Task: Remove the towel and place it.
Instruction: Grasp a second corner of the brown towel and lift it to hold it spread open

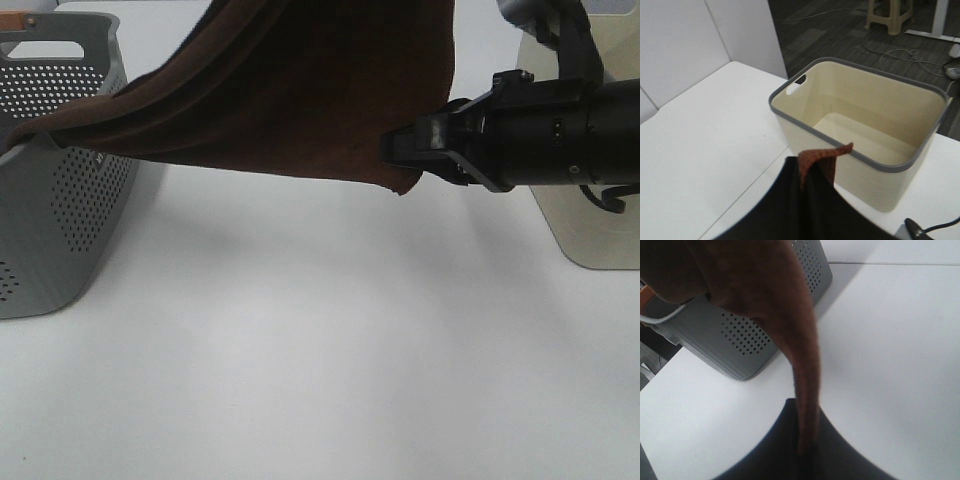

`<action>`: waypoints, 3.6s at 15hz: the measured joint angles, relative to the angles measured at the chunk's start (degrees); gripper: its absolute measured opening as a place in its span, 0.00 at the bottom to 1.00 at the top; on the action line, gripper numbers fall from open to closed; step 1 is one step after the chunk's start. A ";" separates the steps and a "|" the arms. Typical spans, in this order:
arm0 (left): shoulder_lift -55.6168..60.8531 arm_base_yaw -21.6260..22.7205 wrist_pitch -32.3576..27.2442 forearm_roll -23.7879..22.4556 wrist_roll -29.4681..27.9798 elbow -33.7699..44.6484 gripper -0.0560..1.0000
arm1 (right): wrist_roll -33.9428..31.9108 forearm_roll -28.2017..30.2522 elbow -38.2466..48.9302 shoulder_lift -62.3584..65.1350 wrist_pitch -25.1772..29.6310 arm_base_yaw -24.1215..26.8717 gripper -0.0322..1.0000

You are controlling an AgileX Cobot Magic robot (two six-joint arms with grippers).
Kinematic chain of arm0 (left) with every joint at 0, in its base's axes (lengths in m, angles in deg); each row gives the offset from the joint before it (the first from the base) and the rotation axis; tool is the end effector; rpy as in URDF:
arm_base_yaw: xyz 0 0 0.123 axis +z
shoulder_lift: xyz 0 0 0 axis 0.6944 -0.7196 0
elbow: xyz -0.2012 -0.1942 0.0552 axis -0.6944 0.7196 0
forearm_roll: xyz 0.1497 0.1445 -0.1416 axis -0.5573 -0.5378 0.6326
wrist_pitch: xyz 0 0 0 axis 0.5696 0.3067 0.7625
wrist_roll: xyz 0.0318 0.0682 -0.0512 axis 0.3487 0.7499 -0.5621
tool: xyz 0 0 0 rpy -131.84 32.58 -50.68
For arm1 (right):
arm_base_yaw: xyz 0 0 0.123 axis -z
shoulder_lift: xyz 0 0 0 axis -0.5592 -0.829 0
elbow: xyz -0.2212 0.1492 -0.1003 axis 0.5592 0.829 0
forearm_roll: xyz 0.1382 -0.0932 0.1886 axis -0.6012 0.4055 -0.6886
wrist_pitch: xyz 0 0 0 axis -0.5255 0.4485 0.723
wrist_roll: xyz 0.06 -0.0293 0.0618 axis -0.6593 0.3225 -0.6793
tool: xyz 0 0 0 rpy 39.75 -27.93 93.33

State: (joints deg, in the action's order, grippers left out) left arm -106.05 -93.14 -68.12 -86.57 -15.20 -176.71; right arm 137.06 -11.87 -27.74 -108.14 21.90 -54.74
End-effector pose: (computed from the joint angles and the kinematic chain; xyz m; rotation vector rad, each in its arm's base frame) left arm 0.2799 -0.3114 0.4964 0.8480 1.7242 -0.4148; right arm 0.2369 0.1346 0.2309 -0.4741 2.1379 0.8315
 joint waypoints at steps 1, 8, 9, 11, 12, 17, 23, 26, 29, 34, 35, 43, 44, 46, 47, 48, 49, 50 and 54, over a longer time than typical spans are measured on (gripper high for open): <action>-1.32 0.00 -0.11 -3.90 -2.01 0.00 0.05 | -7.73 5.39 -0.86 0.52 0.00 0.00 0.03; -12.66 0.00 -5.67 -13.06 -11.40 0.00 0.05 | -89.44 88.87 -18.91 2.52 26.87 0.00 0.03; -12.61 0.00 -6.25 -11.46 -11.63 0.00 0.05 | -91.85 93.11 -20.28 3.21 29.74 0.00 0.03; -10.89 0.00 -6.70 -7.16 -11.80 0.00 0.05 | -94.02 96.94 -22.98 7.45 34.03 0.00 0.03; -9.11 0.00 -6.76 -4.13 -11.80 0.00 0.05 | -94.71 97.40 -23.95 10.54 35.75 0.00 0.03; 1.09 0.00 -7.05 6.99 -11.69 0.00 0.05 | -97.75 103.53 -25.38 25.32 41.60 0.00 0.03; 7.96 -3.38 -19.02 4.64 -11.75 0.11 0.05 | -97.63 101.93 -25.50 40.57 42.06 0.00 0.03; 10.71 -8.48 -19.19 -1.89 -13.41 1.26 0.05 | -94.42 95.23 -25.50 42.97 42.23 0.00 0.03; 18.33 -13.06 -19.19 -10.66 -19.82 11.00 0.05 | -91.62 91.16 -25.50 43.03 42.23 0.00 0.03; 33.80 -13.75 -19.14 -9.11 -35.07 34.32 0.05 | -89.78 88.01 -25.50 44.52 42.23 0.00 0.03; 36.10 -13.81 -19.02 -7.91 -37.13 38.85 0.05 | -89.78 87.26 -25.50 45.15 42.23 0.00 0.03; 48.41 -13.81 -16.21 -1.09 -50.13 69.04 0.05 | -89.73 80.73 -11.80 45.72 42.06 0.00 0.03; 48.53 -13.81 -15.53 -1.20 -50.71 71.51 0.05 | -89.73 80.73 -10.31 45.55 42.06 0.00 0.03; 48.47 -13.92 -14.95 -2.86 -51.91 73.63 0.05 | -89.73 80.44 -8.88 44.46 41.94 -0.06 0.03; 48.47 -13.98 -14.73 -4.53 -52.08 73.74 0.05 | -89.73 80.39 -8.82 43.60 41.88 -0.06 0.03; 48.47 -13.98 -14.27 -6.02 -52.20 73.68 0.05 | -89.73 80.39 -8.82 42.74 41.77 -0.06 0.03; 48.47 -13.98 -13.98 -8.08 -52.25 73.68 0.05 | -89.61 80.39 -8.82 41.65 41.37 -0.06 0.03; 48.47 -14.21 -13.69 -10.77 -52.25 73.68 0.05 | -88.98 80.84 -9.22 40.22 41.20 -0.06 0.03; 48.24 -14.50 -9.40 -30.60 -52.71 71.96 0.05 | -88.24 86.92 -17.65 30.94 36.67 -0.23 0.03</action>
State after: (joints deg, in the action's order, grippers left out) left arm -57.81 -107.64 -77.51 -117.17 -67.92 -104.74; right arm 48.82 75.05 -45.38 -77.20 58.57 -54.97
